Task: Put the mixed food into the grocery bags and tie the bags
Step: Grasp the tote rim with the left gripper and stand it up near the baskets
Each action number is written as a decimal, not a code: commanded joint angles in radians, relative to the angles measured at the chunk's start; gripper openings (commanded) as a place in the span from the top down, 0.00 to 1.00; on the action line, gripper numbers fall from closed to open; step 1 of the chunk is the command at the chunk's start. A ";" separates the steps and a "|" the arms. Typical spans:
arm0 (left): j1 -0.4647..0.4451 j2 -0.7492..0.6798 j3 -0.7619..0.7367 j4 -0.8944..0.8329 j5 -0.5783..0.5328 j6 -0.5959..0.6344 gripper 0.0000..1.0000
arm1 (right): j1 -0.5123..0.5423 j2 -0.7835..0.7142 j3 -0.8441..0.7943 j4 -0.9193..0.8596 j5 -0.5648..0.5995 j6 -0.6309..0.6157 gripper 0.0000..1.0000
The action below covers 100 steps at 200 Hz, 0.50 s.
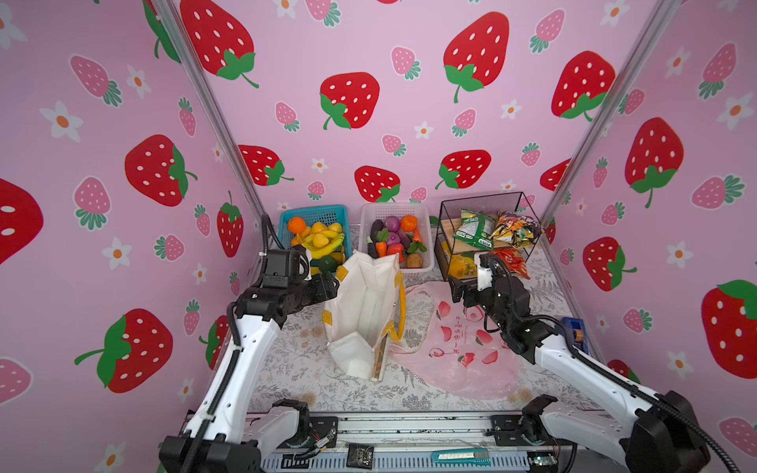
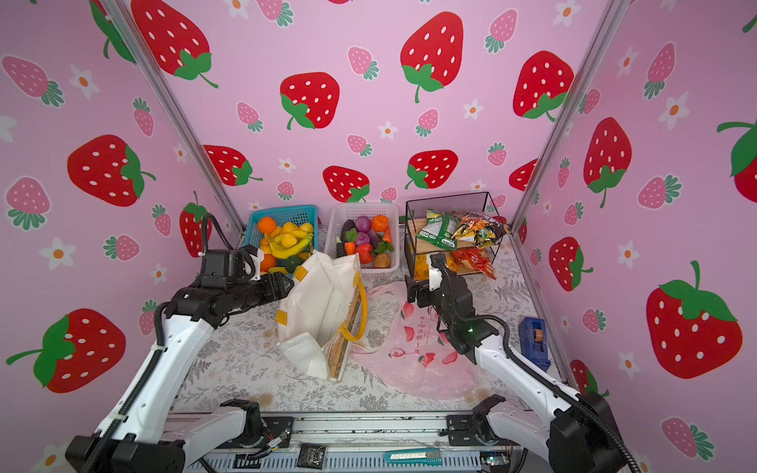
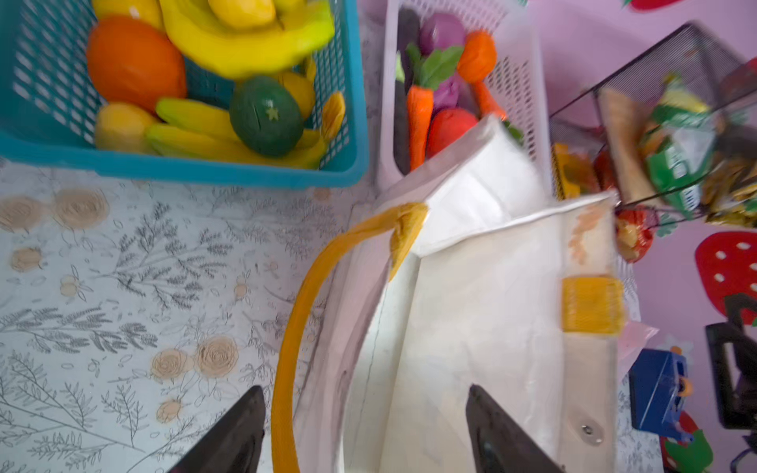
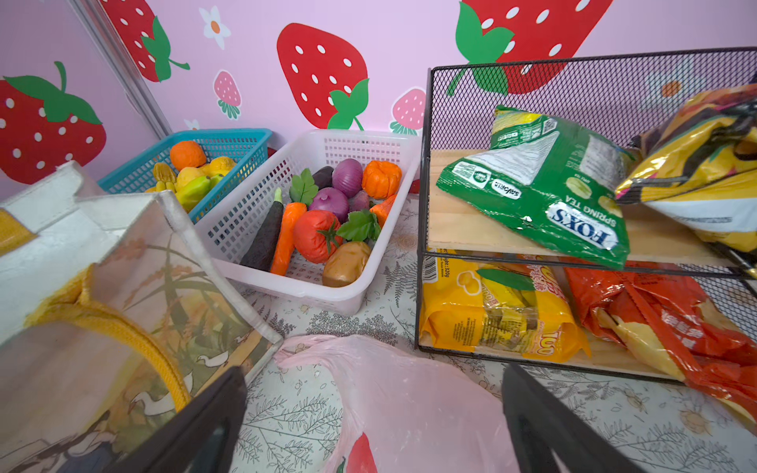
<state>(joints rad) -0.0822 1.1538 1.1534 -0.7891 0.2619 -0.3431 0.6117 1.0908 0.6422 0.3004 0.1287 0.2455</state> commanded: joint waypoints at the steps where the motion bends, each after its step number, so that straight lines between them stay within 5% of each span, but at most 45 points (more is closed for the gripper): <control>1: 0.011 0.072 0.028 -0.056 0.097 0.059 0.25 | 0.004 0.009 0.019 0.036 -0.026 0.017 0.01; 54: 0.009 0.176 0.086 -0.002 0.235 0.056 0.82 | -0.014 -0.009 0.100 -0.113 0.015 -0.017 0.02; 100: -0.018 0.134 -0.050 0.279 0.429 -0.222 1.00 | -0.236 -0.062 0.217 -0.246 -0.063 0.036 0.03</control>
<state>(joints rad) -0.0837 1.2987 1.1503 -0.6830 0.5377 -0.4068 0.4667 1.0817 0.7925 0.1379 0.0940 0.2424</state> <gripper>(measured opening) 0.047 0.969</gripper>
